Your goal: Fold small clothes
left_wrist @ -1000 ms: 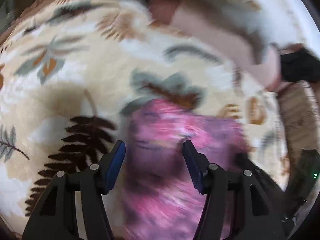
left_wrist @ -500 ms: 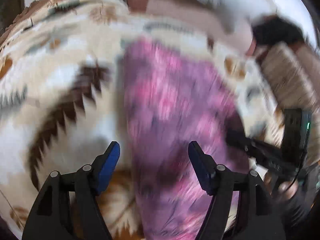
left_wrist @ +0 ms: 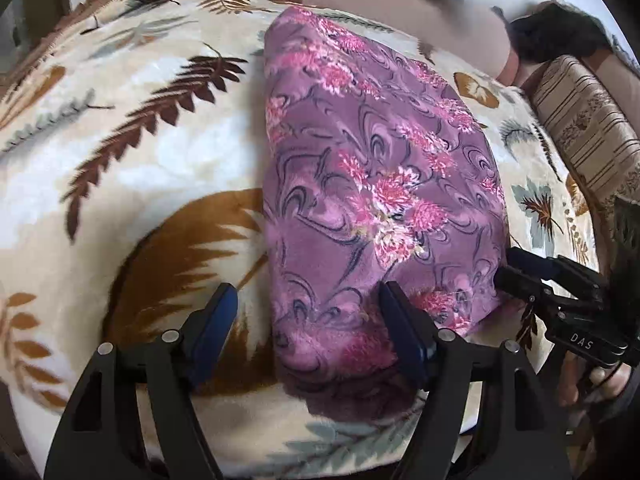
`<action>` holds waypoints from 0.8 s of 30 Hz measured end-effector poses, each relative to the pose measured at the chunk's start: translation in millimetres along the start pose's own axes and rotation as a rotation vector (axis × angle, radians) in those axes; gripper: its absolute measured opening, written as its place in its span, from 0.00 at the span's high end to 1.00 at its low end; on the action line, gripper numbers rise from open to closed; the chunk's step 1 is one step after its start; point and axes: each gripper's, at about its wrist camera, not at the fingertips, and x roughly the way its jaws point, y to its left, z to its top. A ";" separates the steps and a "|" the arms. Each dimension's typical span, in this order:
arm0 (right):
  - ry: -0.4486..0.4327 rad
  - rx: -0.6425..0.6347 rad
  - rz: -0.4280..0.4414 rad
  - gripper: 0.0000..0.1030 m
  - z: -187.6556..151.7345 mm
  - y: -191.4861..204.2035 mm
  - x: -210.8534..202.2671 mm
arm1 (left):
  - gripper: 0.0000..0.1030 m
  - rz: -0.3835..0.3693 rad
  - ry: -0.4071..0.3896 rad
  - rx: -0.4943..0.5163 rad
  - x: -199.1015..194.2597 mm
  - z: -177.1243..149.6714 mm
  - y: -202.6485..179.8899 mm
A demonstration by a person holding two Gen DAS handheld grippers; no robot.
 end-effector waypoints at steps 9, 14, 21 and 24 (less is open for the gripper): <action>0.054 -0.041 -0.295 0.18 -14.8 9.3 -19.8 | 0.23 0.215 -0.143 0.106 -43.3 -16.9 -16.5; 0.071 -0.084 -0.379 0.17 -13.9 26.9 -27.5 | 0.23 0.309 -0.170 0.169 -46.0 -38.9 -19.4; -0.045 -0.130 -0.428 0.08 -19.8 48.1 -56.0 | 0.20 0.332 -0.190 0.202 -53.3 -50.0 -33.3; -0.089 -0.140 -0.445 0.07 -22.0 53.3 -65.4 | 0.20 0.319 -0.188 0.201 -55.0 -50.7 -37.0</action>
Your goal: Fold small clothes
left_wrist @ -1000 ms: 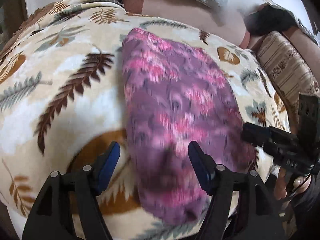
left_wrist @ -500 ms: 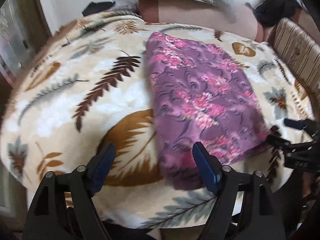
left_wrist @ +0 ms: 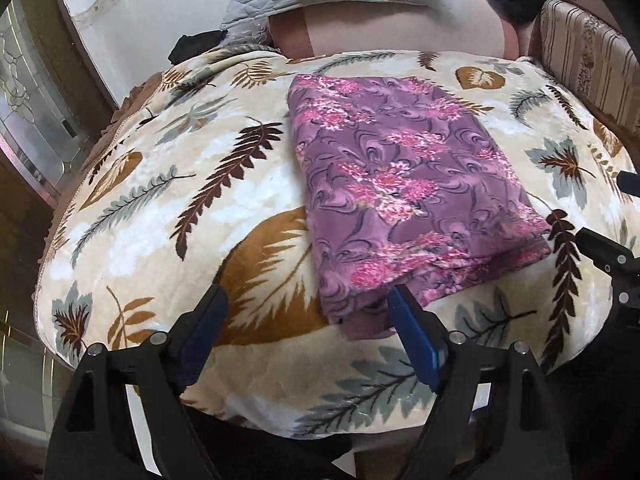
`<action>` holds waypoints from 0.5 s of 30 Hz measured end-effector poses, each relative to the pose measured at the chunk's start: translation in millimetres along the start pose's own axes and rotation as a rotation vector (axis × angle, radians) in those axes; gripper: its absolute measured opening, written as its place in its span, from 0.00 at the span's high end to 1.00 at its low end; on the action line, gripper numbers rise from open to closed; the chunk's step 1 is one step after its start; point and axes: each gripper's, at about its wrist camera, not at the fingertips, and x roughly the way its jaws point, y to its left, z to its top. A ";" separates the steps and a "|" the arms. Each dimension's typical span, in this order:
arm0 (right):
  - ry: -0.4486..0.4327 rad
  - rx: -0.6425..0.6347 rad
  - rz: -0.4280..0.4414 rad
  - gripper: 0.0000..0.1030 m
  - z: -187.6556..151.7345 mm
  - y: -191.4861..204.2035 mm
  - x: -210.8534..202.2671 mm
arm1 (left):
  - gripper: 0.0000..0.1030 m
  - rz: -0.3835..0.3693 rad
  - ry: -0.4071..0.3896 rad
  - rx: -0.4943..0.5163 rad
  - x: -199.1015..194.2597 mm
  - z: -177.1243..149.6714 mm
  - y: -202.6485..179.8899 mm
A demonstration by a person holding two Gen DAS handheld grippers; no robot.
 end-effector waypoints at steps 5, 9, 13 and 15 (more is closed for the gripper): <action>-0.025 0.030 0.012 0.07 -2.2 -6.4 -6.5 | 0.20 -0.002 0.000 0.000 -5.3 -0.1 -5.9; -0.036 0.074 0.035 0.07 -8.5 -16.6 -11.1 | 0.20 -0.039 0.013 0.005 -9.7 -2.0 -11.9; -0.042 0.089 0.038 0.07 -15.8 -24.3 -16.3 | 0.20 -0.059 0.011 0.019 -14.6 -4.1 -19.3; -0.049 0.099 0.034 0.07 -19.5 -29.0 -20.2 | 0.20 -0.078 0.013 0.019 -17.1 -4.6 -22.2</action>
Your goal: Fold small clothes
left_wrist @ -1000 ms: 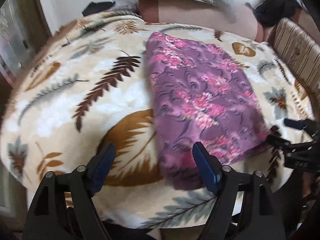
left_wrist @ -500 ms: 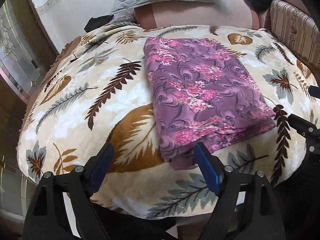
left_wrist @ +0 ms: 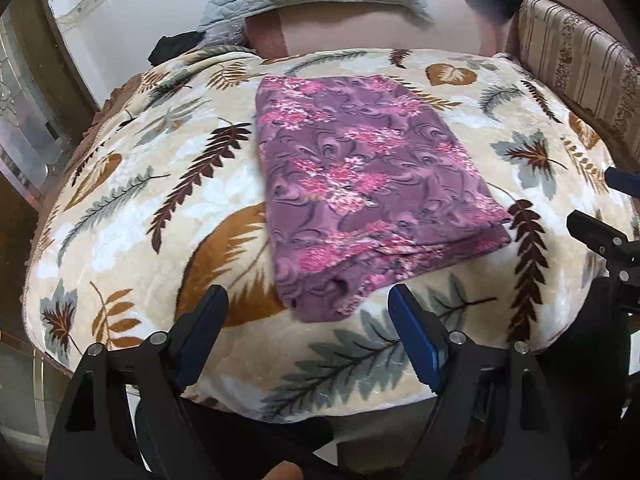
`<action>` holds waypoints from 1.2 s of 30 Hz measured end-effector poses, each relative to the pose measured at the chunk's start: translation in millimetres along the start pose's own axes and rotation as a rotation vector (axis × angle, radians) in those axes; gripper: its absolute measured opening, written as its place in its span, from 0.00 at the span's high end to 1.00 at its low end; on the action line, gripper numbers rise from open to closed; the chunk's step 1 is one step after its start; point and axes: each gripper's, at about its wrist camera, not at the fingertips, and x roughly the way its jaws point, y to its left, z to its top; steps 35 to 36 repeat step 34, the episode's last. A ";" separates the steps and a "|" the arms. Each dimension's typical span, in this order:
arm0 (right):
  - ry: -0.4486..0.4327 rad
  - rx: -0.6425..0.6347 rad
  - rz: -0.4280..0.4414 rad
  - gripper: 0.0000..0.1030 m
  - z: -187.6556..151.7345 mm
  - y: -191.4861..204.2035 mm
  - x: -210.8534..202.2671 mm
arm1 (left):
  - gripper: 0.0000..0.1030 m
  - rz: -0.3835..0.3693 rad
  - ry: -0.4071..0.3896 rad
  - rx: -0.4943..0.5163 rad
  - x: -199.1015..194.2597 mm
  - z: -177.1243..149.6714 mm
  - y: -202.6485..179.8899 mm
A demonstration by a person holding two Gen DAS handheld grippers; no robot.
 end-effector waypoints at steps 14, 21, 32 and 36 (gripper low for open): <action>-0.004 0.092 -0.005 0.07 -10.3 -24.0 -12.3 | 0.20 -0.052 -0.006 0.039 -14.4 -15.0 -25.1; -0.009 0.082 -0.008 0.07 -11.3 -21.8 -15.8 | 0.20 -0.067 -0.015 0.062 -20.4 -17.1 -33.7; -0.001 0.085 -0.017 0.07 -11.2 -26.7 -14.3 | 0.20 -0.095 -0.030 0.080 -24.9 -18.0 -42.5; 0.000 0.089 -0.020 0.07 -11.5 -28.1 -13.8 | 0.20 -0.096 -0.022 0.076 -24.1 -17.6 -42.5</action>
